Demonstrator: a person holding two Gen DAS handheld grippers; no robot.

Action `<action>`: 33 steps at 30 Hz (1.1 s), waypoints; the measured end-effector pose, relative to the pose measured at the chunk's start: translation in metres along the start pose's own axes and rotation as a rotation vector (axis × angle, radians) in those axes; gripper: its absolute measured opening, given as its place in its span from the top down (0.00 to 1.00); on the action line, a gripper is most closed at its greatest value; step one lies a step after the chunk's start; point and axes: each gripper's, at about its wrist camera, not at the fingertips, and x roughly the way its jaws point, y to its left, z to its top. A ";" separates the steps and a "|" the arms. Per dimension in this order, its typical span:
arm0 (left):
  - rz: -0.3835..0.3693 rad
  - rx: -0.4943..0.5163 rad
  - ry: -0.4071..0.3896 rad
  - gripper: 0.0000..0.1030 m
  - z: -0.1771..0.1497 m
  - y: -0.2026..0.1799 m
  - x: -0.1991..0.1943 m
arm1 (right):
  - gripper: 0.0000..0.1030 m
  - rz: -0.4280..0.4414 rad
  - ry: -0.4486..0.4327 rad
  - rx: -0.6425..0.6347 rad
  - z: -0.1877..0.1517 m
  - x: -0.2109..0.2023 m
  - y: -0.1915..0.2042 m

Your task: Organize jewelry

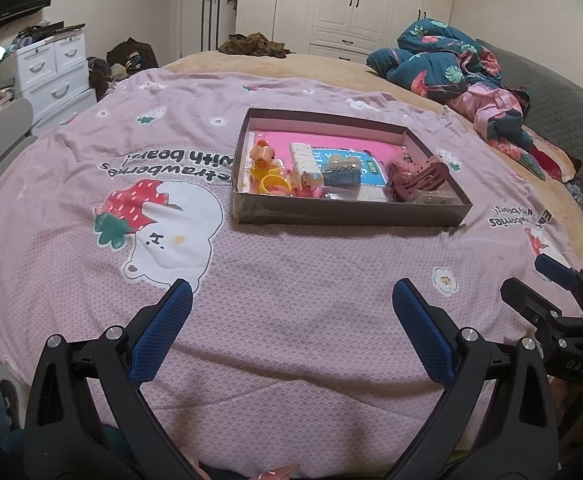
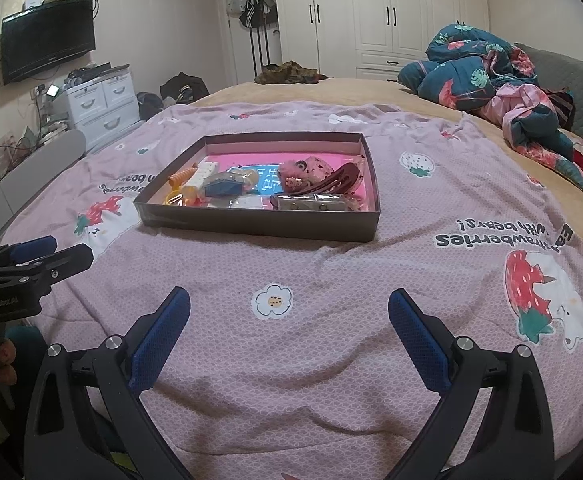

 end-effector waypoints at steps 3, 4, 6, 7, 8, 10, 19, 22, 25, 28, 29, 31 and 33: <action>-0.001 -0.001 0.000 0.09 0.000 0.001 0.000 | 0.04 0.001 -0.001 0.004 0.000 0.000 -0.001; 0.001 -0.002 -0.001 0.09 0.000 0.000 0.000 | 0.04 0.001 0.000 0.003 0.000 0.000 -0.001; -0.002 -0.001 -0.001 0.09 0.000 0.000 0.000 | 0.04 0.002 0.001 0.003 0.000 0.000 -0.001; -0.001 -0.001 -0.001 0.09 0.000 0.001 0.000 | 0.04 0.001 0.002 0.002 0.000 0.000 -0.001; -0.001 -0.001 -0.001 0.09 0.000 0.000 0.000 | 0.04 0.002 0.003 0.002 0.000 0.001 -0.001; -0.002 -0.001 -0.001 0.09 0.000 0.000 0.000 | 0.04 0.005 0.003 0.005 -0.001 0.000 -0.002; -0.001 -0.004 -0.001 0.09 0.000 -0.001 0.000 | 0.04 0.005 0.004 0.005 -0.001 0.000 -0.002; -0.002 -0.002 -0.001 0.09 0.000 -0.001 0.000 | 0.04 0.002 0.002 0.005 -0.001 0.000 -0.002; -0.011 -0.004 -0.002 0.09 0.000 0.000 0.000 | 0.04 -0.002 0.001 0.001 -0.002 0.000 -0.002; -0.016 0.001 -0.006 0.09 -0.001 -0.001 0.000 | 0.04 -0.006 0.001 0.001 -0.002 0.000 -0.002; -0.017 -0.001 -0.007 0.09 -0.001 -0.001 0.000 | 0.04 -0.008 0.001 0.001 -0.002 0.000 -0.002; -0.029 -0.002 -0.005 0.09 -0.001 -0.001 0.001 | 0.04 -0.012 -0.002 0.002 -0.002 -0.001 -0.003; -0.012 -0.005 0.001 0.09 -0.002 -0.002 0.002 | 0.04 -0.017 -0.001 0.003 -0.001 -0.001 -0.004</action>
